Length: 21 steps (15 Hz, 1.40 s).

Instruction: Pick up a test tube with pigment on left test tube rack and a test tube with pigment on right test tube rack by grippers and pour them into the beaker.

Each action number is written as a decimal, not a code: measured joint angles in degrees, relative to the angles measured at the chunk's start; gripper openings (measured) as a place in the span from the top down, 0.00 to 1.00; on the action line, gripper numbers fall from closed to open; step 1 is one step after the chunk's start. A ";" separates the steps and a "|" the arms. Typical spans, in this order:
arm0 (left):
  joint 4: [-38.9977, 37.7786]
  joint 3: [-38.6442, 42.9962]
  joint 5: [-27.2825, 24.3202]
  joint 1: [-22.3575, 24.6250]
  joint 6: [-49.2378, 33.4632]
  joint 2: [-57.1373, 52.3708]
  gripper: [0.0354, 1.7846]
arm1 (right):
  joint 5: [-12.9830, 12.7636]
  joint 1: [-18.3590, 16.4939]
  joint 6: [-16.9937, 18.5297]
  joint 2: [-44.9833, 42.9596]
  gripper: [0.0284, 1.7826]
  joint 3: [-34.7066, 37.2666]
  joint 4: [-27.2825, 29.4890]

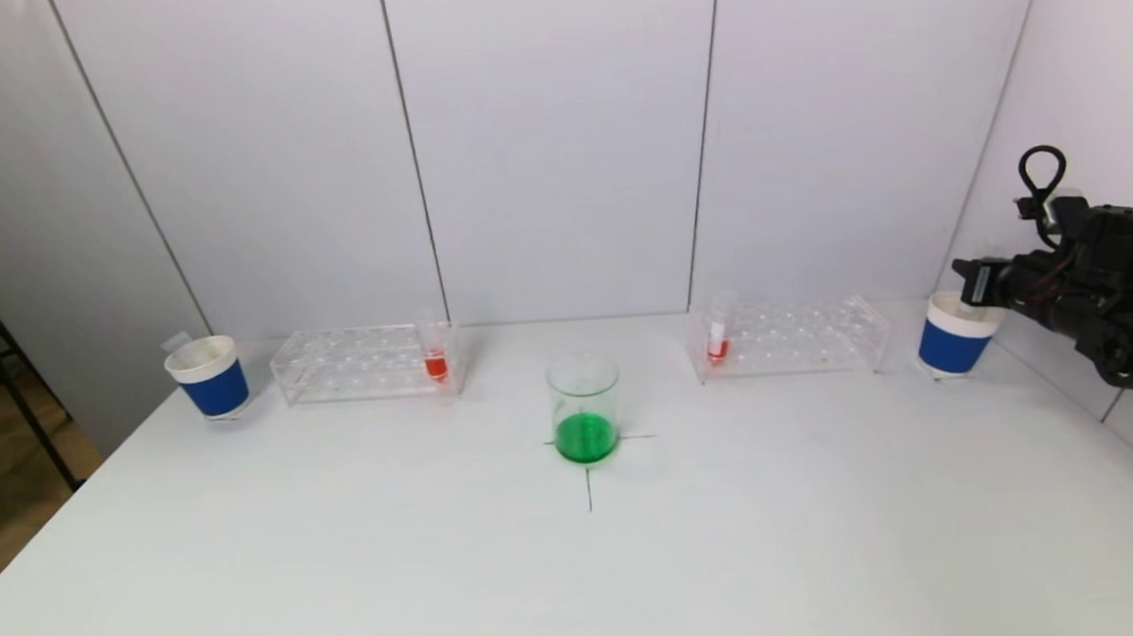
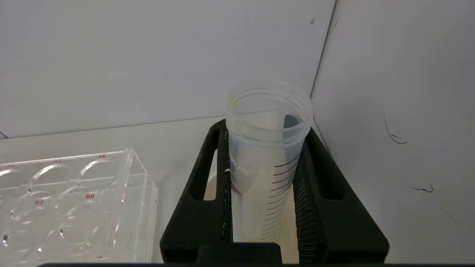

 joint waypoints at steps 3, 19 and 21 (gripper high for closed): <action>-0.02 0.00 0.02 0.02 0.00 0.00 0.01 | 0.00 0.00 0.05 -0.02 0.72 0.33 -0.45; 0.00 0.00 0.02 0.02 0.00 0.00 0.01 | -0.01 -0.21 0.02 -0.90 0.02 1.01 -1.07; 0.00 0.00 0.02 0.02 -0.01 0.00 0.01 | 0.00 -0.13 -0.11 -1.73 0.00 1.01 -1.46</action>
